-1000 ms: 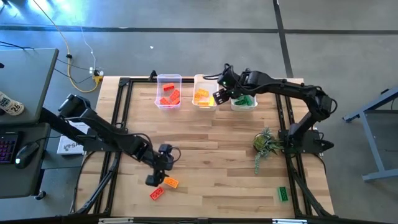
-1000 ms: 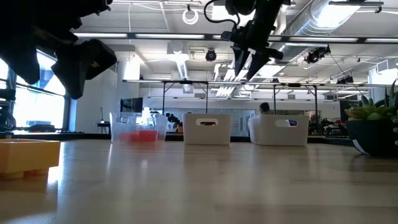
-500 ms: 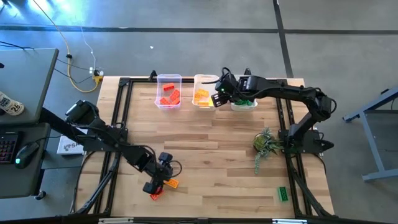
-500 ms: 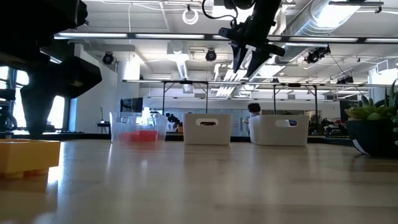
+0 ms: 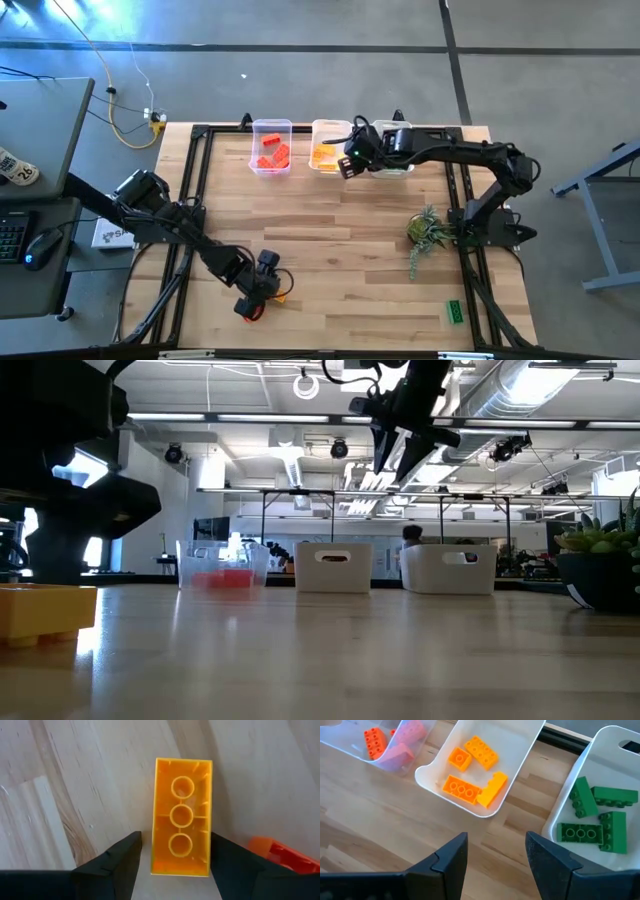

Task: Sort & place blocks by color
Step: Put the yellow game piece into the left white bin

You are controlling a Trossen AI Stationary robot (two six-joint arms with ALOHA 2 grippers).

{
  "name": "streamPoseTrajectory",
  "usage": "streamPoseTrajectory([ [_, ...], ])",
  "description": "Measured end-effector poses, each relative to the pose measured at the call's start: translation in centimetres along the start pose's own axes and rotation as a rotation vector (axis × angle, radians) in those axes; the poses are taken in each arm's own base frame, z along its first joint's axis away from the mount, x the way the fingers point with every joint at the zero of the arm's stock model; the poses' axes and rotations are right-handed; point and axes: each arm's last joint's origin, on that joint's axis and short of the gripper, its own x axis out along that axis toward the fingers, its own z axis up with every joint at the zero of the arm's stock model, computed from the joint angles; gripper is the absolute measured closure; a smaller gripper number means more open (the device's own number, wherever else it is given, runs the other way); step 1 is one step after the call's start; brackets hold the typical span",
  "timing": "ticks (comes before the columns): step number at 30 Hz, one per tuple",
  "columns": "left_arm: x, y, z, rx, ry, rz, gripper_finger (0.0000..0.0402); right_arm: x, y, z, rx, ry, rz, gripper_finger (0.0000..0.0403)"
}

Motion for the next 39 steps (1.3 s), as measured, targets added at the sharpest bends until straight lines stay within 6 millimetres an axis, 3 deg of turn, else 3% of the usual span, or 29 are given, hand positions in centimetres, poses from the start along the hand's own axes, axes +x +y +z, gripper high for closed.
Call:
streamPoseTrajectory([
  [5,-0.2,0.0,0.2,-0.002,-0.027,0.002,0.0221,-0.1,0.2,-0.3,-0.006,0.003,0.003,0.0217],
  [11,-0.3,0.2,0.4,0.015,-0.050,0.003,0.0289,-0.1,0.2,-0.3,-0.008,0.005,0.002,0.0217],
  [18,-0.2,2.2,0.8,-0.102,-0.054,0.038,0.0293,-0.1,0.2,-0.3,-0.071,0.014,0.009,0.0217],
  [25,-1.5,6.5,1.6,-0.234,-0.106,0.119,0.0293,-0.1,0.3,-0.5,-0.134,0.072,0.070,0.0217],
  [39,-6.2,17.9,1.8,-0.590,-0.360,0.322,0.0293,-0.1,0.8,-0.1,-0.211,0.029,0.112,0.0217],
])
